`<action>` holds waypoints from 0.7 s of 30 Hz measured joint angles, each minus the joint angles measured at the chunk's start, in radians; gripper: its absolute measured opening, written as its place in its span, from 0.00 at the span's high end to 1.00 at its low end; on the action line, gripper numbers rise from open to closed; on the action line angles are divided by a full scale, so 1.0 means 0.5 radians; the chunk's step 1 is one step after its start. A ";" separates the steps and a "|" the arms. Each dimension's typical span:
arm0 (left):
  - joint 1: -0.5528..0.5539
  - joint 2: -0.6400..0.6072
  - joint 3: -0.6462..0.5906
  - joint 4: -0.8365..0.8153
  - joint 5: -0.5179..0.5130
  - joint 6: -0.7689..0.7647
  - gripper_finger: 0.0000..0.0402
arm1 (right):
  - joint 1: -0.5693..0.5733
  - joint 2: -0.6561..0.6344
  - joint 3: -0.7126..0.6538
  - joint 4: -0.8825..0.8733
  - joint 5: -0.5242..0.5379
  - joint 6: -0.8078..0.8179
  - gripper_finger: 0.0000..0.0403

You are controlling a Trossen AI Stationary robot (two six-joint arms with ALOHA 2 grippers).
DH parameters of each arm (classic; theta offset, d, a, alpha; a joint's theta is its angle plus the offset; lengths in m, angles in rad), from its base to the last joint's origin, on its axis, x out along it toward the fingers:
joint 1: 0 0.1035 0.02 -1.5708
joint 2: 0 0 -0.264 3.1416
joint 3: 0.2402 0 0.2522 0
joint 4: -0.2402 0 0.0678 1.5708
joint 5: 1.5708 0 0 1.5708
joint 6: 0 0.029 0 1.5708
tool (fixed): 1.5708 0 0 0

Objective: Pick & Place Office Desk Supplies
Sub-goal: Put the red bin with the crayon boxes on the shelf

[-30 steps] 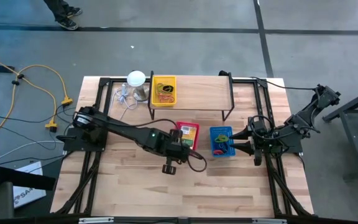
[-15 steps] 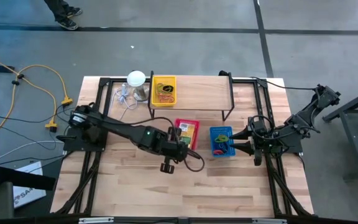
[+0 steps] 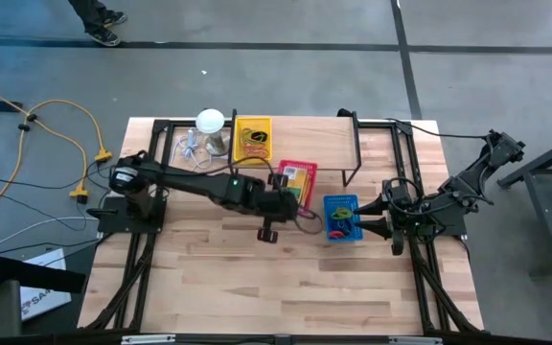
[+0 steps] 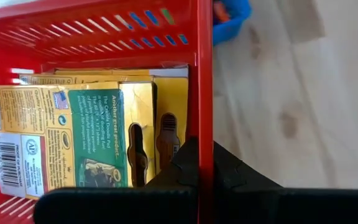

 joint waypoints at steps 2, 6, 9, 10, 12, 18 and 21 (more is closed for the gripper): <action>0.047 0.000 0.000 0.031 -0.001 0.026 1.00 | 0.001 -0.001 0.000 0.000 0.000 0.000 0.64; 0.155 0.000 0.000 0.048 -0.001 0.055 1.00 | 0.000 0.000 0.000 0.000 0.000 0.000 0.64; 0.233 0.000 0.000 0.063 -0.001 0.064 1.00 | 0.000 0.000 0.000 0.000 0.000 0.000 0.64; 0.258 0.000 0.000 0.069 -0.001 0.076 1.00 | 0.001 -0.001 0.000 0.000 0.000 0.000 0.64; 0.306 0.000 0.001 0.090 -0.001 0.102 1.00 | 0.000 -0.001 0.000 0.000 0.000 0.000 0.64; 0.436 0.000 0.001 0.129 -0.001 0.153 1.00 | 0.000 -0.001 0.000 0.000 0.000 0.000 0.64; 0.486 0.000 0.001 0.127 -0.001 0.156 1.00 | 0.001 0.000 0.000 0.000 0.000 0.000 0.64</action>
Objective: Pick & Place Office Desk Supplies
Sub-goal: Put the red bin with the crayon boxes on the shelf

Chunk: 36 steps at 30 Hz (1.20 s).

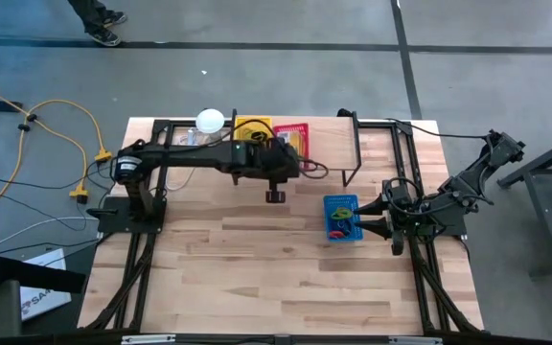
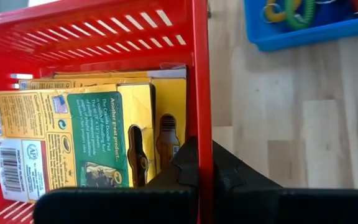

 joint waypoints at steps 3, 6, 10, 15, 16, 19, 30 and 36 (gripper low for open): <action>0.036 0.000 0.001 -0.004 -0.001 0.010 1.00 | 0.000 0.000 0.000 0.000 0.000 0.000 0.64; 0.058 0.000 0.002 0.000 0.001 0.034 1.00 | 0.000 0.000 0.000 0.000 0.000 0.000 0.64; 0.063 0.000 0.021 -0.007 0.000 0.038 1.00 | 0.000 0.000 0.000 0.000 0.000 0.000 0.64; 0.062 0.000 0.101 -0.100 0.004 0.054 1.00 | 0.000 0.000 0.000 0.000 0.000 0.000 0.64; 0.062 0.000 0.123 -0.129 0.004 0.053 1.00 | 0.000 0.000 0.000 0.000 0.000 0.000 0.64; 0.064 0.000 0.167 -0.196 0.002 0.053 1.00 | -0.001 0.000 0.000 0.000 0.000 -0.001 0.64; 0.164 0.054 0.235 -0.273 0.081 0.098 1.00 | 0.000 0.000 0.000 0.000 0.000 0.000 0.64; 0.173 0.121 0.245 -0.291 0.091 0.128 1.00 | 0.000 0.000 0.000 -0.003 0.000 0.000 0.64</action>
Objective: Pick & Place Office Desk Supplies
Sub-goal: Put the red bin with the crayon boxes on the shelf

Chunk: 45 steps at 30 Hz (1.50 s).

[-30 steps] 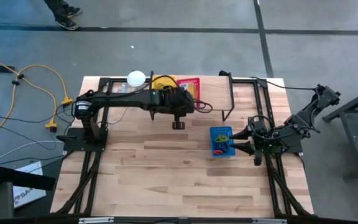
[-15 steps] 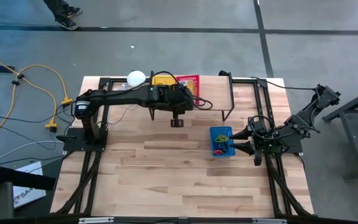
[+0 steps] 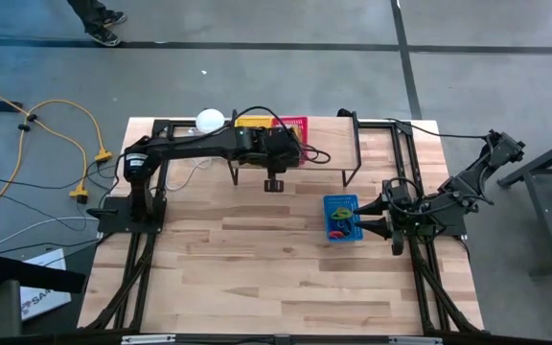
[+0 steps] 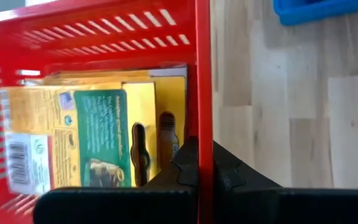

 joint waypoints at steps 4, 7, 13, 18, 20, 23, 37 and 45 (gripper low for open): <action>-0.001 0.023 0.008 -0.011 0.001 -0.006 1.00 | 0.001 0.000 0.000 0.001 0.000 0.000 0.64; -0.001 0.051 0.009 -0.008 -0.003 -0.007 1.00 | 0.000 0.000 0.000 0.001 0.000 0.000 0.64; 0.003 0.072 0.009 0.001 0.004 -0.018 1.00 | 0.000 -0.001 0.000 0.002 0.000 0.000 0.64; 0.003 0.072 0.009 0.033 0.001 -0.029 0.99 | 0.000 0.000 0.000 0.003 0.000 0.000 0.64; 0.003 0.072 0.008 0.045 -0.004 -0.028 0.96 | 0.001 0.000 0.000 0.002 0.000 0.000 0.64; 0.003 0.072 0.008 0.064 -0.028 -0.019 0.90 | 0.001 -0.001 0.000 0.002 0.000 0.000 0.64; -0.003 0.072 0.009 0.083 -0.091 -0.005 0.77 | 0.000 0.000 0.000 0.003 0.000 0.000 0.64; -0.015 0.072 0.049 0.081 -0.122 0.029 0.77 | 0.000 0.000 0.000 0.003 0.000 0.000 0.64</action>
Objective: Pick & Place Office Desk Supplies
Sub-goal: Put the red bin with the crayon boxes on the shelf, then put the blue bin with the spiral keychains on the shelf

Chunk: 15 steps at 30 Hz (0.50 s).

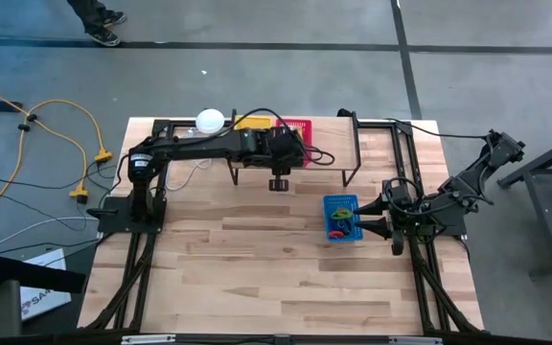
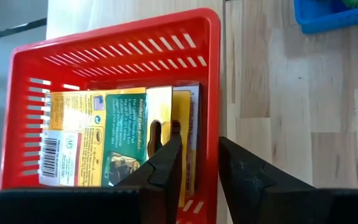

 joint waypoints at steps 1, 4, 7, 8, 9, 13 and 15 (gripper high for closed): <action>-0.007 0.000 0.001 0.000 -0.009 0.000 0.77 | 0.000 0.000 0.000 0.000 0.000 0.000 0.64; -0.021 0.000 0.005 0.001 -0.024 0.000 0.77 | 0.000 0.001 0.000 0.000 0.000 0.000 0.64; -0.039 -0.011 0.006 -0.002 -0.024 0.000 0.77 | -0.001 0.000 0.000 0.000 0.000 0.000 0.64; -0.045 -0.017 0.013 -0.002 -0.026 0.003 0.77 | 0.000 0.000 0.000 0.000 0.000 0.000 0.64; -0.052 -0.028 0.015 0.001 -0.031 0.007 0.77 | -0.001 0.000 0.000 0.000 0.000 0.000 0.64; -0.079 -0.075 0.017 0.000 -0.059 0.017 0.77 | 0.000 0.000 0.000 0.000 0.000 0.000 0.64; -0.092 -0.095 0.018 -0.002 -0.085 0.018 0.77 | 0.000 0.000 0.000 -0.001 0.000 0.000 0.64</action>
